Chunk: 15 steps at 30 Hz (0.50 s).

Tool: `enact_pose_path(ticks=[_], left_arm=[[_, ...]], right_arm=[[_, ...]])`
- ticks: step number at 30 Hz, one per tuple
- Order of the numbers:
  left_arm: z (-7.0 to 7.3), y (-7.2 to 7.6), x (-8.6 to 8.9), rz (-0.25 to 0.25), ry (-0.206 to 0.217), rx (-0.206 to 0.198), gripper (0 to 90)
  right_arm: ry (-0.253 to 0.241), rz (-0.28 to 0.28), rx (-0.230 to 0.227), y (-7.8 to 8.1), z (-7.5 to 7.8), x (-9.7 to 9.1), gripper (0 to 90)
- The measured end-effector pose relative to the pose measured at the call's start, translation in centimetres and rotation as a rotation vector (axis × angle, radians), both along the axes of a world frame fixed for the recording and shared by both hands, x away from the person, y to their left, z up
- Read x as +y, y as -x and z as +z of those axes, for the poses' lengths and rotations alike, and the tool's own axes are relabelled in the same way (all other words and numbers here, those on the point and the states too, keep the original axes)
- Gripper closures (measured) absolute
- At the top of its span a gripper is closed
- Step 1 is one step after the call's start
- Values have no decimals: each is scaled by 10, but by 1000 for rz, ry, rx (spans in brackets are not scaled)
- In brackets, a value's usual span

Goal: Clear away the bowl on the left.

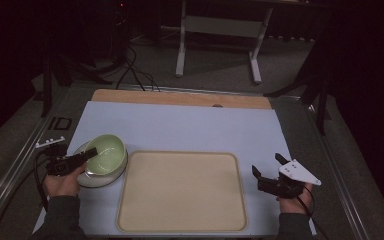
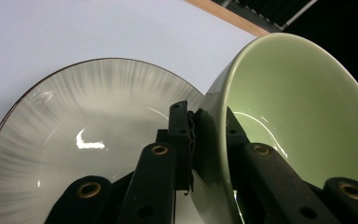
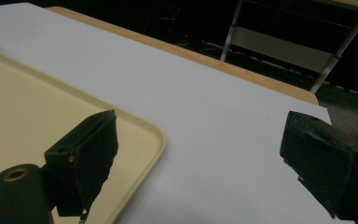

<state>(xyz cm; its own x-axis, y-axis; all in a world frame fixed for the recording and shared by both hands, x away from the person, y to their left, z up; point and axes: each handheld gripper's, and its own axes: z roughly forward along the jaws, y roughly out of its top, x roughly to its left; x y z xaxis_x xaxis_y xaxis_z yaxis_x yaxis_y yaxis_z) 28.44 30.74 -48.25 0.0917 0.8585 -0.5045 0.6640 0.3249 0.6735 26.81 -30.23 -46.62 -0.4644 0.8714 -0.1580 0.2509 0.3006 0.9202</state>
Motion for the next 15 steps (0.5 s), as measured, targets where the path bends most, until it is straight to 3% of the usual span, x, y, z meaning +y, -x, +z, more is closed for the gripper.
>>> enact_pose_path(ticks=[15], left_arm=[[9,0,-18,-45,18,-29,812]], right_arm=[[2,0,0,0,0,0,108]])
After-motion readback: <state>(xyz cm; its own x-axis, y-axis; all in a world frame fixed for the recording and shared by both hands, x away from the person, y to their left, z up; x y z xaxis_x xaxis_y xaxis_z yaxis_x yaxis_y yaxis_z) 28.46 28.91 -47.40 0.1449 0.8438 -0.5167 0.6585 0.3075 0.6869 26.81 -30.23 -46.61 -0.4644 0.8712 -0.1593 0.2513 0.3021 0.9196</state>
